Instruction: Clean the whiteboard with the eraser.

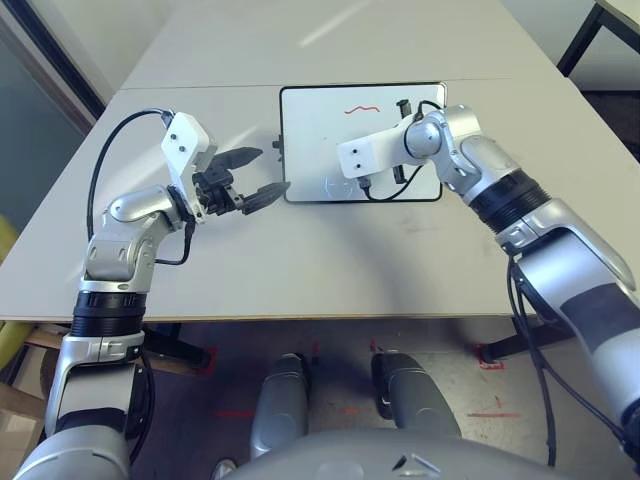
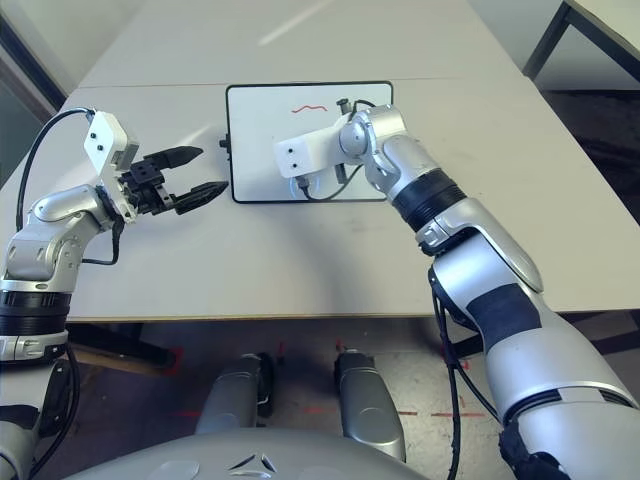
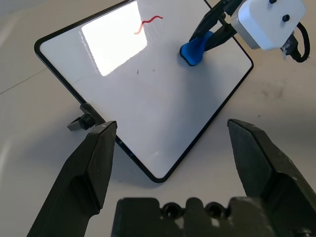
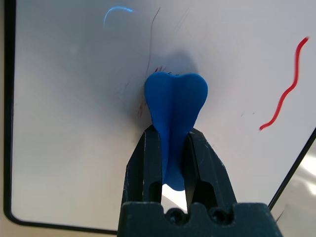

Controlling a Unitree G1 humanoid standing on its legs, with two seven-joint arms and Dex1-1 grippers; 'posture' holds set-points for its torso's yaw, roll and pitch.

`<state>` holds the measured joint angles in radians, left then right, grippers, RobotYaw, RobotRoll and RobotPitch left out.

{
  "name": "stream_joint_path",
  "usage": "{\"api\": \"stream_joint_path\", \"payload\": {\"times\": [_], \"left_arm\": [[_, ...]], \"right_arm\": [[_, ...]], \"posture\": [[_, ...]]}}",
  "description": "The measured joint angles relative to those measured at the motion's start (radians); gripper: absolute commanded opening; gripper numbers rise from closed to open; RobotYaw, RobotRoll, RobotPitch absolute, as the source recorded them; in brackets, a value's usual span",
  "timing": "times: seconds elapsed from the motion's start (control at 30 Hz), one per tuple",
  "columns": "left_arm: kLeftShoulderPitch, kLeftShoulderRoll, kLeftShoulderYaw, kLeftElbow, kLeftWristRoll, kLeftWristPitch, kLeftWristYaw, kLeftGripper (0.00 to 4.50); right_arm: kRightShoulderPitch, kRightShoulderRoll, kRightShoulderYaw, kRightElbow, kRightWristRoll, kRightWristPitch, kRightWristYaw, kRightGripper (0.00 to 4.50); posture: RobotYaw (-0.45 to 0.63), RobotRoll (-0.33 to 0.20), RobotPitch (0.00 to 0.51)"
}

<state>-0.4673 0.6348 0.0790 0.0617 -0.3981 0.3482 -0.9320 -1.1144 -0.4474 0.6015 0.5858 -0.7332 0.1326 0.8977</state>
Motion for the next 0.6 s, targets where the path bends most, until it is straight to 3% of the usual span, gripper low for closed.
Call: {"api": "stream_joint_path", "payload": {"times": [0.17, 0.4, 0.6], "left_arm": [[0.0, 0.0, 0.0, 0.001, 0.0, 0.0, -0.002, 4.5], [0.0, 0.0, 0.0, 0.003, 0.0, 0.0, -0.003, 4.5], [0.0, 0.0, 0.0, 0.017, 0.0, 0.0, -0.003, 4.5]], "right_arm": [[0.027, -0.068, 0.0, -0.035, -0.007, -0.007, 0.031, 0.39], [0.039, -0.089, -0.022, -0.051, 0.009, 0.012, 0.07, 0.39], [-0.057, -0.079, -0.083, -0.033, 0.086, 0.069, 0.145, 0.39]], "posture": [[-0.13, 0.0, 0.123], [-0.13, 0.0, 0.124], [-0.13, 0.0, 0.124]]}}
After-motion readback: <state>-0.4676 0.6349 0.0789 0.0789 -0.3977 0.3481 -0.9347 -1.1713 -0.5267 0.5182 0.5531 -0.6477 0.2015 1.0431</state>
